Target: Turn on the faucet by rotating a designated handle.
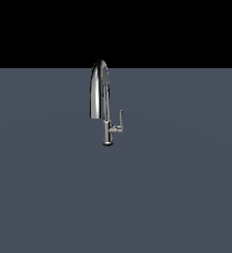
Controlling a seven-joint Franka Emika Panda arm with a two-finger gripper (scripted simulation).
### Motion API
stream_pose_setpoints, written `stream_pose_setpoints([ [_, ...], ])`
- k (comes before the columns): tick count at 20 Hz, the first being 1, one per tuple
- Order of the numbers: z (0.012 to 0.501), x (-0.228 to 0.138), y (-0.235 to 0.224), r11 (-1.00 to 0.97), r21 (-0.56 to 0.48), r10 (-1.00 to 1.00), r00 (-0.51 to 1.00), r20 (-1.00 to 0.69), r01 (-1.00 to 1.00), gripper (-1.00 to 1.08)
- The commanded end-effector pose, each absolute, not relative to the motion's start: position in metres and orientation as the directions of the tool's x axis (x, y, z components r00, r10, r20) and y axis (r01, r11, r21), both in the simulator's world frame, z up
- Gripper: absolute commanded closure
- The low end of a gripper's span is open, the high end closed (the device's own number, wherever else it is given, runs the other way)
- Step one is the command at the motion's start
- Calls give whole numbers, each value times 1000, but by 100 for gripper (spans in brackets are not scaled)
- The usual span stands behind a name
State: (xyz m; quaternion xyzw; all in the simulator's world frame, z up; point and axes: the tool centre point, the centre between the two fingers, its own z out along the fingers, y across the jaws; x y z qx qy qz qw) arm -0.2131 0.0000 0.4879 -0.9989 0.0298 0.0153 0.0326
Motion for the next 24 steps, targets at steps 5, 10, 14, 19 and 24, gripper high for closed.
stream_pose_setpoints([
  [5,478,-182,-1,-980,-133,-131,985,-114,-146,108],
  [10,466,-153,-3,-954,-192,-192,962,-195,-229,108],
  [14,454,-130,-5,-925,-234,-236,936,-263,-299,108],
  [19,438,-102,-9,-878,-280,-283,892,-351,-389,108],
  [24,418,-75,-14,-818,-317,-320,838,-442,-480,108],
])
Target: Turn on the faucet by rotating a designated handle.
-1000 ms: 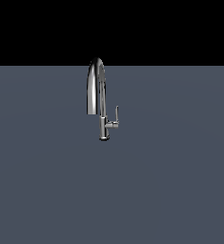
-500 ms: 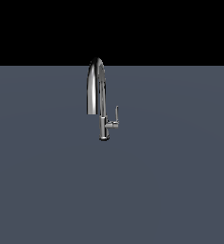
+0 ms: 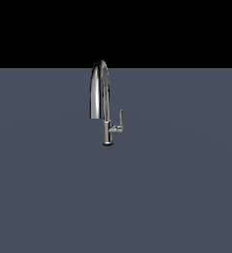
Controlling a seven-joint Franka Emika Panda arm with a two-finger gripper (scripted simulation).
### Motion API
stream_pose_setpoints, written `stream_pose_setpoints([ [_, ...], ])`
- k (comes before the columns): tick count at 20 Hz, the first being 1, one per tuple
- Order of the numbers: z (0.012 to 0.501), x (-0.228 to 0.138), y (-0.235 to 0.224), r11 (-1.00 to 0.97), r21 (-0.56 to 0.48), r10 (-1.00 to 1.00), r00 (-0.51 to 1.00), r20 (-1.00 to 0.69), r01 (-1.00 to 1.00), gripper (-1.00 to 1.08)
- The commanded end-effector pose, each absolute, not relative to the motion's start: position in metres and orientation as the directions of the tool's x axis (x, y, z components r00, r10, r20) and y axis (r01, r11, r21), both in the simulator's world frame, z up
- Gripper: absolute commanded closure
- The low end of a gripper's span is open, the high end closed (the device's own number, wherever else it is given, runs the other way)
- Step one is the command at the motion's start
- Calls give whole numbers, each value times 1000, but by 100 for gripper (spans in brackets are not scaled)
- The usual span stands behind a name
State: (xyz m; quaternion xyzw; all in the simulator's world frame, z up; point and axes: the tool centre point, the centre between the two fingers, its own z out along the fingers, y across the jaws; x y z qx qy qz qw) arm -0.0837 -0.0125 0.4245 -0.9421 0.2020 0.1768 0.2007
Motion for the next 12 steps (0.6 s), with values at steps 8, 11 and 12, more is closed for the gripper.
stream_pose_setpoints([
  [8,381,-35,-23,-697,-352,-353,727,-589,-624,108],
  [11,364,-21,-27,-644,-356,-356,677,-644,-677,108],
  [12,358,-16,-28,-624,-357,-356,660,-662,-695,108],
])
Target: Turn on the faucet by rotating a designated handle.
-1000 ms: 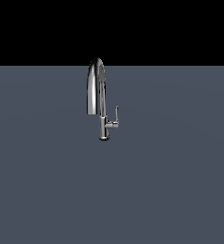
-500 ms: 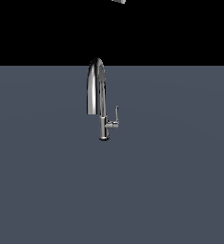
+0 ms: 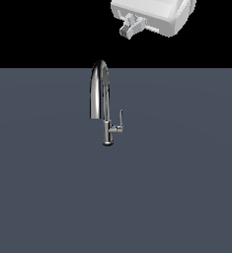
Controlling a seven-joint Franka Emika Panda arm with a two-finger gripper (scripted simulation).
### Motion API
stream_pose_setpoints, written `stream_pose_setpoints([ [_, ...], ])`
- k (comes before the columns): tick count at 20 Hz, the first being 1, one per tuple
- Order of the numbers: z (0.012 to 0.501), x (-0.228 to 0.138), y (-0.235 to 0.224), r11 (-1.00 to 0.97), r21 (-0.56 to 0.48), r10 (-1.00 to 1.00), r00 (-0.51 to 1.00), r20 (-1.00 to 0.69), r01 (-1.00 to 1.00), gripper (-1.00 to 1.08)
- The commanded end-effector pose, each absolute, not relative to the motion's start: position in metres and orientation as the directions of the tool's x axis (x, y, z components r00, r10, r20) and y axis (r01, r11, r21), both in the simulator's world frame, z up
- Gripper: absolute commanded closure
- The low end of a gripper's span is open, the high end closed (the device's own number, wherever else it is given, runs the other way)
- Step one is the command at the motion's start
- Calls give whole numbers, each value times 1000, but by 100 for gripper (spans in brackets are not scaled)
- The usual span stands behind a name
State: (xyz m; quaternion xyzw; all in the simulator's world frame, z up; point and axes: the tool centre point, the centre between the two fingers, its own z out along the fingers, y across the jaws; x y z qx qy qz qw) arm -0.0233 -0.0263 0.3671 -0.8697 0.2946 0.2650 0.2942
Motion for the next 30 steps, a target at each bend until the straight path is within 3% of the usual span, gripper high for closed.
stream_pose_setpoints([
  [1,353,-12,-29,-605,-356,-355,642,-680,-712,108],
  [12,274,33,-40,-349,-297,-291,404,-867,-889,108],
  [30,142,64,-29,34,-43,-38,42,-998,-998,108],
])
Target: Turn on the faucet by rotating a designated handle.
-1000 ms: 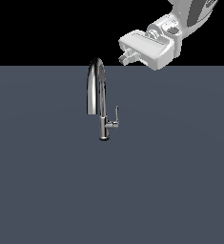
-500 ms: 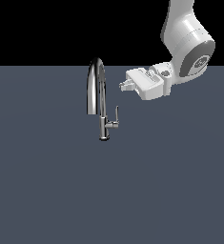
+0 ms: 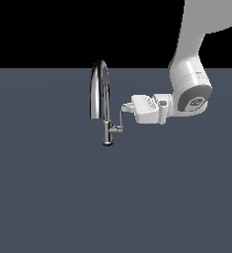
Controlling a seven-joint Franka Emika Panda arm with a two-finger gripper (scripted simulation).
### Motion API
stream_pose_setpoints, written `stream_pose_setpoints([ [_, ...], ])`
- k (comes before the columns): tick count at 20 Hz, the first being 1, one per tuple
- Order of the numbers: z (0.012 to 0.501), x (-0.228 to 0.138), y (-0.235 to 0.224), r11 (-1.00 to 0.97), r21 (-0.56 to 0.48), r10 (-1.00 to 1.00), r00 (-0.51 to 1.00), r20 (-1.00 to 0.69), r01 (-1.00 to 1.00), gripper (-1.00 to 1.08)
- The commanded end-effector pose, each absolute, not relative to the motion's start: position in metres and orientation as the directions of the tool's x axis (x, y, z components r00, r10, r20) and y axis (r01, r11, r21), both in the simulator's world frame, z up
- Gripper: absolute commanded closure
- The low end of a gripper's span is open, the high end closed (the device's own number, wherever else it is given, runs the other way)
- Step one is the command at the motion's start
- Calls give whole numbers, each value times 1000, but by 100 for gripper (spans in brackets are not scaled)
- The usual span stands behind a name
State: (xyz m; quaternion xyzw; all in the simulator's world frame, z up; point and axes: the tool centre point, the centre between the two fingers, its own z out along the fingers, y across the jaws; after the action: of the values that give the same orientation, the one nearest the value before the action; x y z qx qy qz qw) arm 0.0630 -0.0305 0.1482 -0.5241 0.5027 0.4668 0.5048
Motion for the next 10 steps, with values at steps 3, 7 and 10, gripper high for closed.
stream_pose_setpoints([
  [3,133,65,-26,57,-21,-15,20,-1000,-998,108],
  [7,127,65,-24,71,-7,-1,7,-1000,-997,108],
  [10,127,65,-24,72,-7,-1,6,-1000,-997,108],
])
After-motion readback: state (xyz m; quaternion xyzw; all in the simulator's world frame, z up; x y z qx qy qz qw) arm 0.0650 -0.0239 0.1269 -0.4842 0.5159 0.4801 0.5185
